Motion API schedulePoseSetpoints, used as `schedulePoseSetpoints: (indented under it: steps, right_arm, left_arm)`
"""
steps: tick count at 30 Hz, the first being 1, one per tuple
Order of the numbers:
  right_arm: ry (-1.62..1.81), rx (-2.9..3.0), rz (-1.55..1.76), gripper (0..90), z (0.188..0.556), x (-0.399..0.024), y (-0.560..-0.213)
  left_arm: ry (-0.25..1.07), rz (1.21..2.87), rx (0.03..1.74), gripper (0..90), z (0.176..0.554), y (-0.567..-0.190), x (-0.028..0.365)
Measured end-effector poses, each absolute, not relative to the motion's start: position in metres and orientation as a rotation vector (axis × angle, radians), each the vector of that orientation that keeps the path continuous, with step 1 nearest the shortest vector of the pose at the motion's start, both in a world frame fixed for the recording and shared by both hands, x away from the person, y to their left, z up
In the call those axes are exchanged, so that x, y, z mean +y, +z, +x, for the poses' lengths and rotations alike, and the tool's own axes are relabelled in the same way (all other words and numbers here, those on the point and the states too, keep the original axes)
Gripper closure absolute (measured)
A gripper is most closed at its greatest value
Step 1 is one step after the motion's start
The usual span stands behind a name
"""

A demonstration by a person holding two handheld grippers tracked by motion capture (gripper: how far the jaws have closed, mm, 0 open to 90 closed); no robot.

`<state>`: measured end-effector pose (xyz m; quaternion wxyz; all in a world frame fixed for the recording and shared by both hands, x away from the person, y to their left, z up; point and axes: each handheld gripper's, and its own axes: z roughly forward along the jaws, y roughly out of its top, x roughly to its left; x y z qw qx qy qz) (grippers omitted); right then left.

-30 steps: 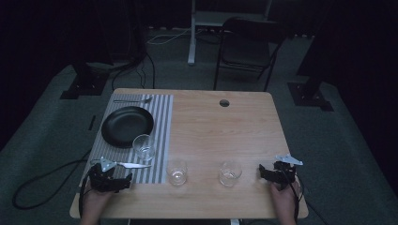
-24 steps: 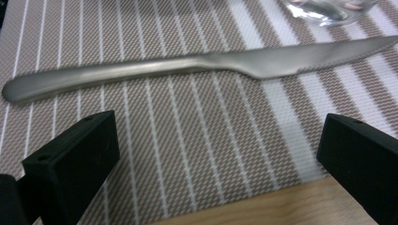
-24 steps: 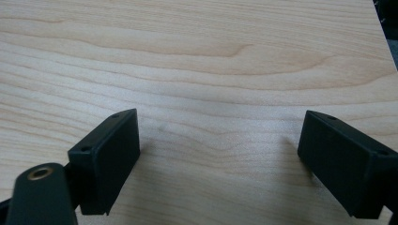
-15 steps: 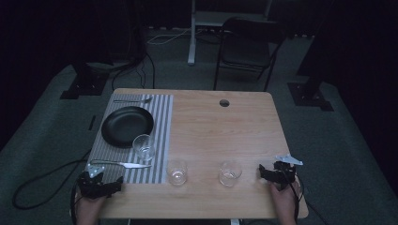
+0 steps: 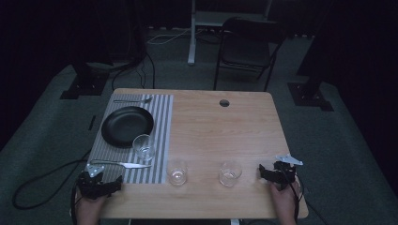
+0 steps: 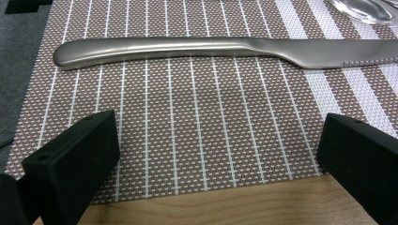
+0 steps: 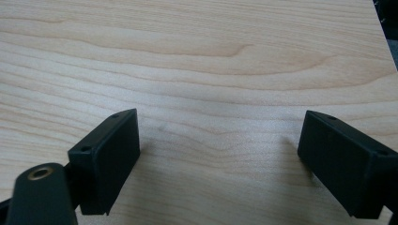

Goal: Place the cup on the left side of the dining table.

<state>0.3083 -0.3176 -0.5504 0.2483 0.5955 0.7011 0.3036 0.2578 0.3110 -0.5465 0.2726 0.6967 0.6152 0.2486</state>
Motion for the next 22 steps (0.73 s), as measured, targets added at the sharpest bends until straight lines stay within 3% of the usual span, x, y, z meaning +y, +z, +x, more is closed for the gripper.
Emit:
schedulePoseSetpoints:
  steps: [22]
  right_arm:
    - [0.822,1.899,1.632,12.7,0.3078,-0.3168,-0.5504]
  left_arm:
    - [0.669,1.874,1.657,0.2,0.2578,-0.5465,0.3109]
